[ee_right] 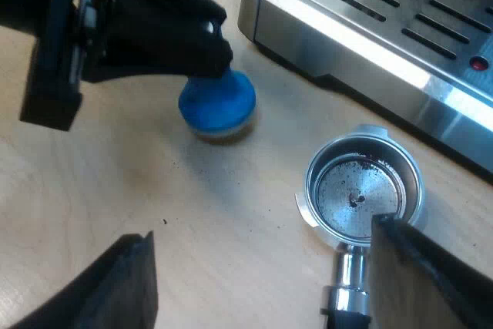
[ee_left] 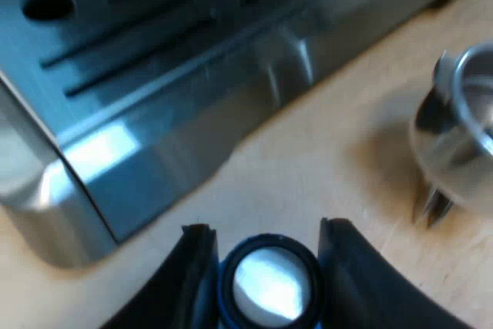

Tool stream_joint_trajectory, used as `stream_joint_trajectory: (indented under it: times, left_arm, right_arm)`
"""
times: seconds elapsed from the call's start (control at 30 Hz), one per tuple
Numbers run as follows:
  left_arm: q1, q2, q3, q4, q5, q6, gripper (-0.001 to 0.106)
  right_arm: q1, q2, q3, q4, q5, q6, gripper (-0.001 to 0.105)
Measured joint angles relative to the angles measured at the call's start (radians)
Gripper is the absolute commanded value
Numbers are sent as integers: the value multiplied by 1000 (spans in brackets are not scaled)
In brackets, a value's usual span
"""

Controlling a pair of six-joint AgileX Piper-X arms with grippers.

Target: Grind coffee beans and then tamp

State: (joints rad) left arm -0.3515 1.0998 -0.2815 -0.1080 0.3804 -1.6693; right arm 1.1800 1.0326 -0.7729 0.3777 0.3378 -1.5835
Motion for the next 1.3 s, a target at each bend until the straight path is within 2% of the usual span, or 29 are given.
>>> stream_joint_trajectory:
  times: [0.37,0.53,0.63,0.9,1.3]
  left_arm:
    - [0,-279,1,207,0,15,7]
    - [0,-396,-12,338,0,22,7]
    - [0,-472,-48,449,0,22,7]
    - [0,-568,-115,611,0,23,7]
    - [0,-608,-225,764,0,23,7]
  right_arm:
    - [0,0,0,0,0,0,60]
    - [0,-22,0,17,9,70,60]
    - [0,-62,0,77,27,116,60]
    - [0,-161,0,246,73,168,60]
    - [0,-243,0,383,106,177,60]
